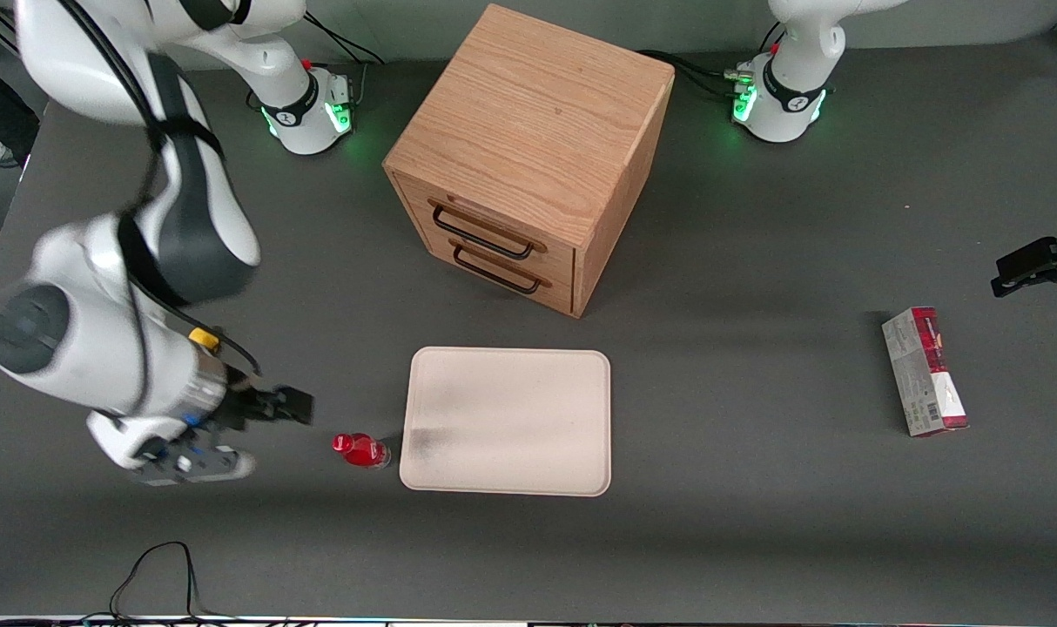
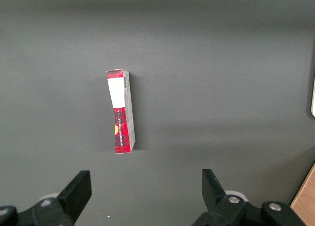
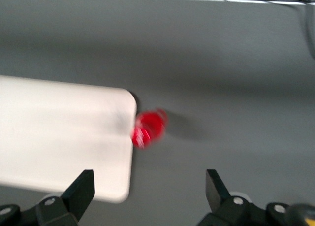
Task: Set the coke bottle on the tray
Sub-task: 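Close the right gripper around the red bottle's body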
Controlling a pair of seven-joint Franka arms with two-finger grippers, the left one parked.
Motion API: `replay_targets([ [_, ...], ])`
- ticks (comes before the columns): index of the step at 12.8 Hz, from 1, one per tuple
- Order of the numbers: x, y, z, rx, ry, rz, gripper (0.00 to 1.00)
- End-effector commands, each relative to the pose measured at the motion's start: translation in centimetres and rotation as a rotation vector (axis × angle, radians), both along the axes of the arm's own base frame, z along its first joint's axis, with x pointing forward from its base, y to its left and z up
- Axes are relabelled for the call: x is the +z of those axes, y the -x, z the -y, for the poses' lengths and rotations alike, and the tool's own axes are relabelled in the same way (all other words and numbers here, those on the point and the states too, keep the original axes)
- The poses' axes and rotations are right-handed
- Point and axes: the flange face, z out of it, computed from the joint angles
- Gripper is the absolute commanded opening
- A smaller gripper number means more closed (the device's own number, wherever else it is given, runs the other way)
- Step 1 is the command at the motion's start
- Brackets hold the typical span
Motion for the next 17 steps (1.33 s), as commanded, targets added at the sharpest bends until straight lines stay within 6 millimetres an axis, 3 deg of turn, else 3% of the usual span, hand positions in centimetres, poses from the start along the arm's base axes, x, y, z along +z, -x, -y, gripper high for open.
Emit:
replay_targets([
  [1,-4.9,-2.6,-1.2,-0.031,-0.031,0.027,1.0],
  [4,-8.3,-1.9,-1.6,-0.034,-0.023,-0.036,1.0],
  [8,-10.7,-0.2,-3.1,-0.043,0.003,-0.096,0.99],
  [9,-10.7,-0.3,-3.0,-0.044,0.005,-0.096,0.93],
  [10,-10.9,-0.3,-2.9,-0.039,0.016,-0.092,0.8],
  [13,-11.6,-0.1,-2.5,-0.031,0.028,-0.108,0.21],
  [15,-11.5,-0.1,-2.4,-0.031,0.029,-0.11,0.04],
  [17,-10.8,-0.3,-1.9,-0.038,0.031,-0.101,0.03],
])
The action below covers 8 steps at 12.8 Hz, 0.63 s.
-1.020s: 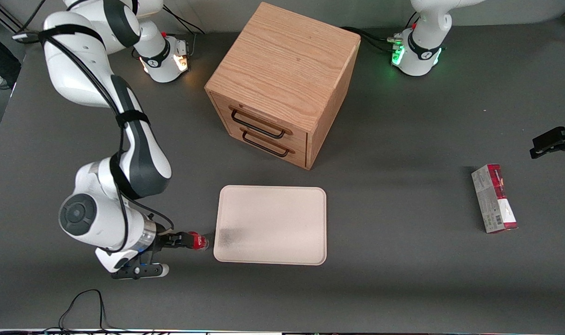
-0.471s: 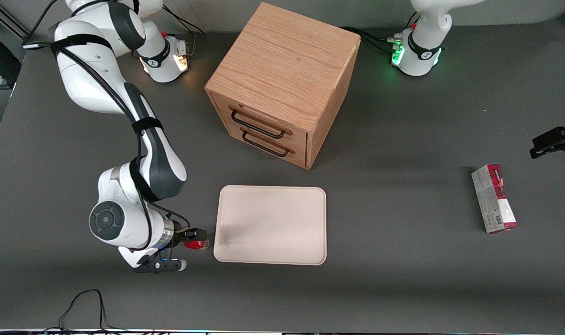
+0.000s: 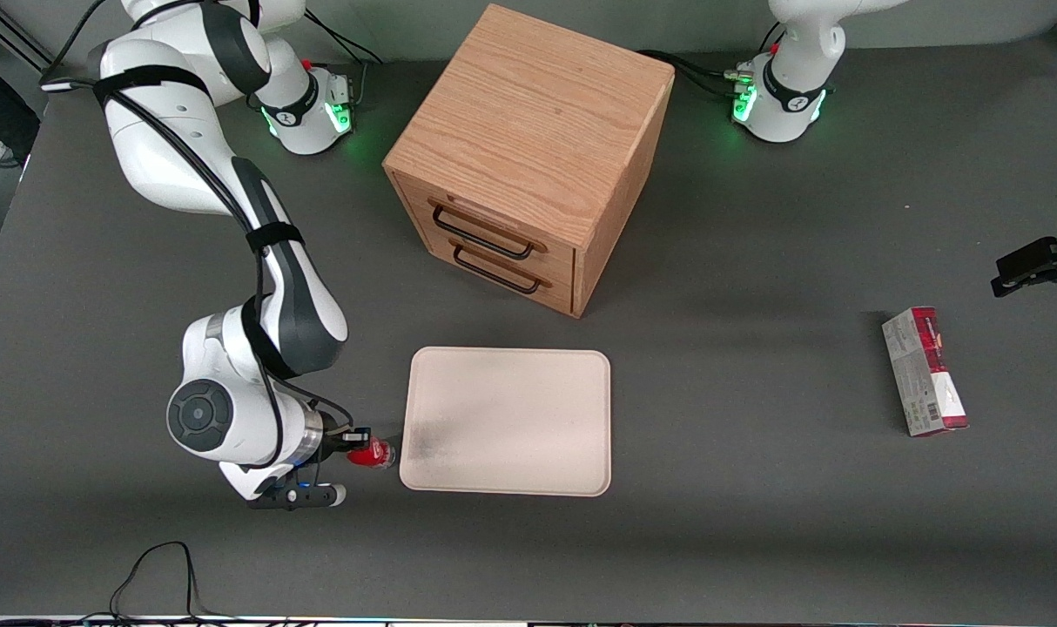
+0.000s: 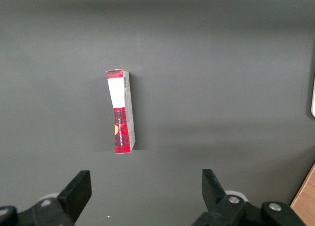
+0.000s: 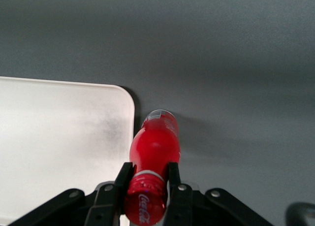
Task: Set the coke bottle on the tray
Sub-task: 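Close the right gripper around the red bottle's body, then lift the bottle and set it upright on the white tray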
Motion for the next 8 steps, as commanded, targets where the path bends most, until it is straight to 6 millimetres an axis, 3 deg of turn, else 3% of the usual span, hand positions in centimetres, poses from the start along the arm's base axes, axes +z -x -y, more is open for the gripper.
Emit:
replay_targets([
  [1,2.2,0.5,0.6,-0.013,0.021,-0.009,0.03],
  [2,3.1,0.7,0.6,0.0,0.046,-0.028,0.03],
  [5,11.2,0.3,0.0,-0.002,0.026,0.056,0.08],
  [7,15.0,1.1,-2.8,0.036,-0.022,0.112,0.09],
  [8,15.5,1.7,-4.4,0.061,-0.045,0.118,0.1],
])
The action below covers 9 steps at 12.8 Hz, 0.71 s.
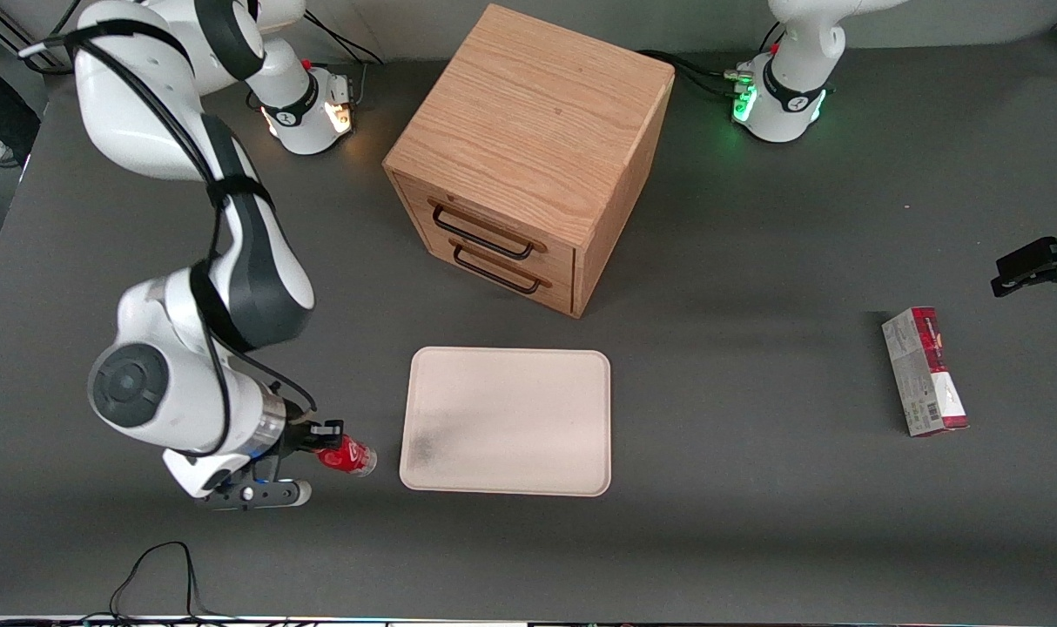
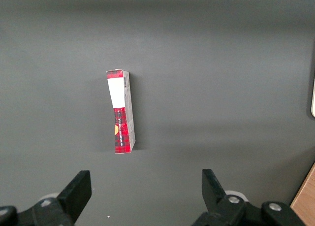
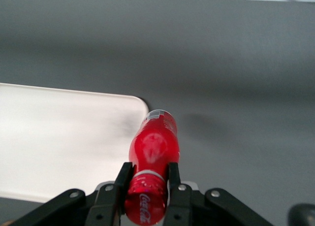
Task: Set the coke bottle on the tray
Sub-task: 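Lift the bottle and set it upright on the white tray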
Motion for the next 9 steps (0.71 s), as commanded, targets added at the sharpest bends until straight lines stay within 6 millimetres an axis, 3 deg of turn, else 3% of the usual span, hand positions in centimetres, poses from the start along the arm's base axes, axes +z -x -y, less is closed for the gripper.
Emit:
replay_targets([
  [1,2.7,1.7,-4.6,0.054,-0.04,0.029,0.11],
  [3,0.6,1.9,-7.3,0.105,0.004,0.058,0.11],
  [7,-8.9,1.4,-8.7,0.104,0.011,0.014,0.15],
  [9,-10.8,1.4,-8.7,0.109,0.007,0.021,0.18],
])
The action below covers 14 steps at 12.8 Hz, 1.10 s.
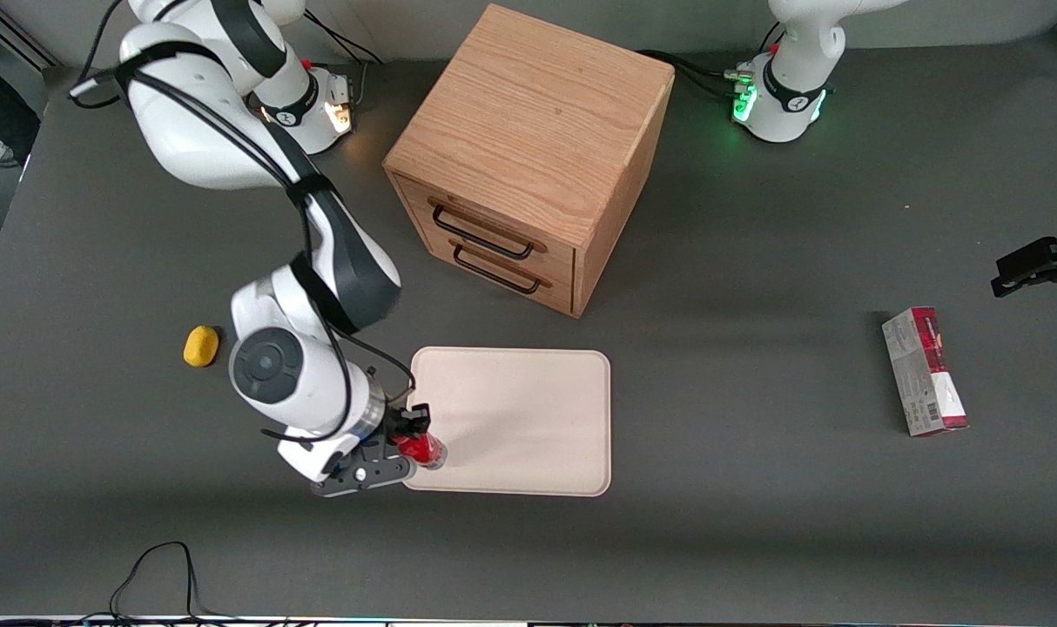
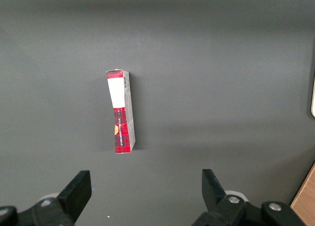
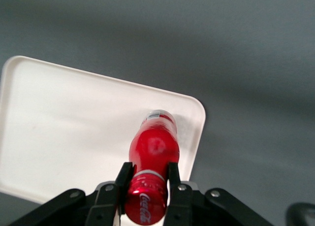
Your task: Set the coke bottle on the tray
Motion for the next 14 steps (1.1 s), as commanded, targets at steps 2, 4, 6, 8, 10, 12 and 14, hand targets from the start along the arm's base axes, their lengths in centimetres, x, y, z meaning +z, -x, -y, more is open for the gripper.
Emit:
replay_targets([
  [2,-1.1,0.2,0.0,-0.019,0.006,0.011,0.63],
  [4,-0.3,0.0,0.2,-0.05,0.005,0.022,1.0],
  [6,3.1,0.0,0.9,-0.059,0.005,0.06,1.0],
  [8,8.5,0.4,3.1,-0.093,0.004,0.071,1.0],
  [10,14.1,1.9,8.2,-0.151,-0.005,0.009,1.0],
  [12,17.5,5.1,15.1,-0.22,0.016,-0.036,1.0],
  [14,19.5,10.7,20.4,-0.294,0.025,-0.069,1.0],
])
